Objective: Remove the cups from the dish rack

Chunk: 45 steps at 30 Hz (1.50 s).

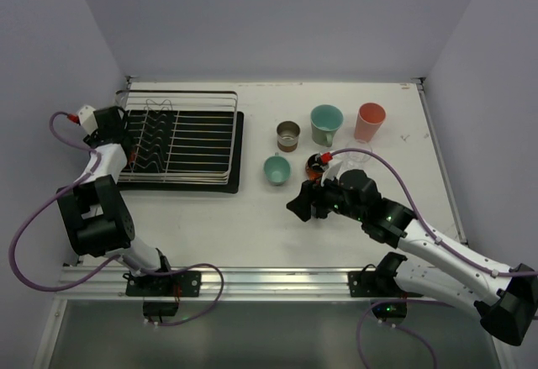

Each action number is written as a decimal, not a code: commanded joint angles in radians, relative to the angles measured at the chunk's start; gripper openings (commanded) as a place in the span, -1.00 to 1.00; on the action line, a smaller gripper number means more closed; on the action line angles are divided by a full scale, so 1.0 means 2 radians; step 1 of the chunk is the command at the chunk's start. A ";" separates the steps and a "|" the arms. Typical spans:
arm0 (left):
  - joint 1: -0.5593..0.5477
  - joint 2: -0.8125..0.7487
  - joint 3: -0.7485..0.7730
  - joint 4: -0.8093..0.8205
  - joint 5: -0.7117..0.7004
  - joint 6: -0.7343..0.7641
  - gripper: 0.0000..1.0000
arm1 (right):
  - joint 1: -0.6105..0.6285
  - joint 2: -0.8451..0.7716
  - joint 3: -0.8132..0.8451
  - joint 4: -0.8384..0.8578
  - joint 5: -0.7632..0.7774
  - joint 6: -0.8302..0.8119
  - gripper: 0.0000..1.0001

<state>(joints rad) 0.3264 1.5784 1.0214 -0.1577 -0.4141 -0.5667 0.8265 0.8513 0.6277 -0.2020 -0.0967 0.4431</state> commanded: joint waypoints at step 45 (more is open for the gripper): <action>0.000 -0.182 0.012 0.031 0.143 -0.030 -1.00 | 0.002 0.093 0.083 0.135 -0.082 0.074 0.43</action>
<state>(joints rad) 0.3271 1.2755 0.9890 -0.1555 -0.1745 -0.5972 0.8265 1.0100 0.7334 -0.0208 -0.2146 0.5591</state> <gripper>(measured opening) 0.510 0.713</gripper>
